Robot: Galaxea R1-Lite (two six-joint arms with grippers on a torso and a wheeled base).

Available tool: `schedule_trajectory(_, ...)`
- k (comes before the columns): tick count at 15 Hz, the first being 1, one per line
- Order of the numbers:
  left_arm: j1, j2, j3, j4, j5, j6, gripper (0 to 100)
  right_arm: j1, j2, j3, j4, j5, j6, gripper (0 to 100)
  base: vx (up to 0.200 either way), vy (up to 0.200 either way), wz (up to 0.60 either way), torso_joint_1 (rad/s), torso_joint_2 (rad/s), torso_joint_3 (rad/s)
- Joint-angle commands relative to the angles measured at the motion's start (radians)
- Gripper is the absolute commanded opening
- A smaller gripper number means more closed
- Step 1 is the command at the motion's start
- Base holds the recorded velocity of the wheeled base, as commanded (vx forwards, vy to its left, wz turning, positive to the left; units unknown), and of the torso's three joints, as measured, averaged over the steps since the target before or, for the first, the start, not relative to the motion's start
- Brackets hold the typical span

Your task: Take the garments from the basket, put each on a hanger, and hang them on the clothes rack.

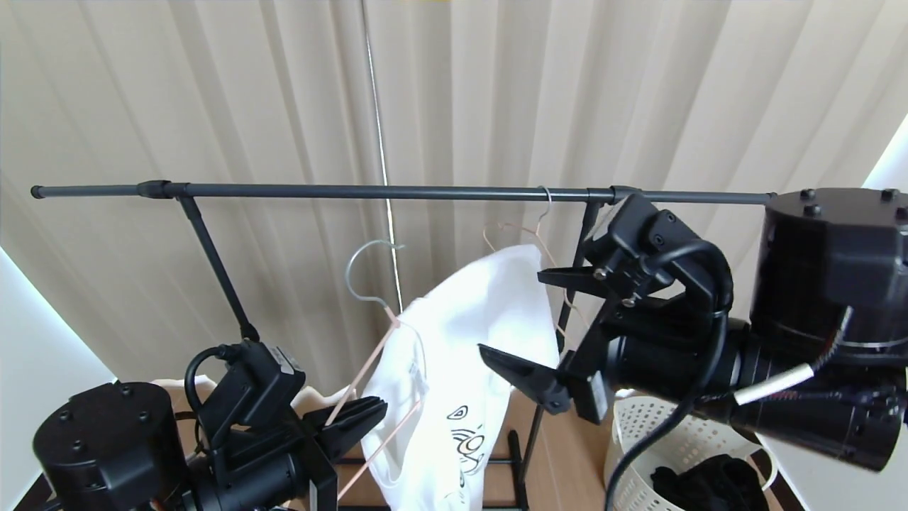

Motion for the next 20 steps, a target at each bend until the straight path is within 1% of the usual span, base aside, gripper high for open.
schedule_trajectory(1,0.035,0.028,0.018,0.001,-0.048,0.028,0,-0.232,-0.075,-0.078,0.212,0.276,-0.187,100,0.0,0.0,0.0,0.0,0.0,0.0)
schedule_trajectory(2,0.035,0.036,0.023,0.002,-0.069,0.049,0,-0.295,-0.072,-0.131,0.315,0.377,-0.288,100,0.0,0.0,0.0,0.0,0.0,0.0)
schedule_trajectory(3,0.035,0.041,0.023,0.002,-0.074,0.059,0,-0.311,-0.069,-0.149,0.349,0.402,-0.32,100,0.0,0.0,0.0,0.0,0.0,0.0)
schedule_trajectory(4,0.033,0.073,0.026,0.002,-0.102,0.117,0,-0.374,-0.029,-0.265,0.568,0.515,-0.482,100,0.0,0.0,0.0,0.0,0.0,0.0)
schedule_trajectory(6,0.03,0.087,0.026,0.001,-0.171,0.169,0,-0.437,0.046,-0.411,0.809,0.601,-0.689,100,0.0,0.0,0.0,0.0,0.0,0.0)
schedule_trajectory(7,0.029,0.087,0.026,0.001,-0.198,0.184,0,-0.456,0.08,-0.466,0.887,0.622,-0.761,100,0.0,0.0,0.0,0.0,0.0,0.0)
schedule_trajectory(8,0.029,0.087,0.027,0.001,-0.244,0.211,0,-0.48,0.146,-0.58,1.045,0.667,-0.86,100,0.0,0.0,0.0,0.0,0.0,0.0)
schedule_trajectory(10,0.015,0.087,0.032,0.001,-0.27,0.23,0,-0.477,0.206,-0.69,1.186,0.673,-0.873,100,0.0,0.0,0.0,0.0,0.0,0.0)
schedule_trajectory(11,-0.002,0.084,0.029,0.001,-0.281,0.237,0,-0.457,0.247,-0.73,1.228,0.673,-0.874,100,0.0,0.0,0.0,0.0,0.0,0.0)
schedule_trajectory(13,-0.03,0.084,0.024,-0.001,-0.281,0.238,0,-0.416,0.269,-0.73,1.231,0.673,-0.871,100,0.0,0.0,0.0,0.0,0.0,0.0)
schedule_trajectory(15,-0.036,0.087,0.024,-0.001,-0.283,0.238,0,-0.377,0.275,-0.723,1.234,0.672,-0.87,100,0.0,0.0,0.0,0.0,0.0,0.0)
schedule_trajectory(17,-0.036,0.087,0.02,-0.001,-0.283,0.238,0,-0.357,0.287,-0.72,1.24,0.67,-0.868,100,0.0,0.0,0.0,0.0,0.0,0.0)
schedule_trajectory(20,-0.037,0.094,0.015,-0.003,-0.283,0.238,0,-0.341,0.309,-0.716,1.285,0.665,-0.868,100,0.0,0.0,0.0,0.0,0.0,0.0)
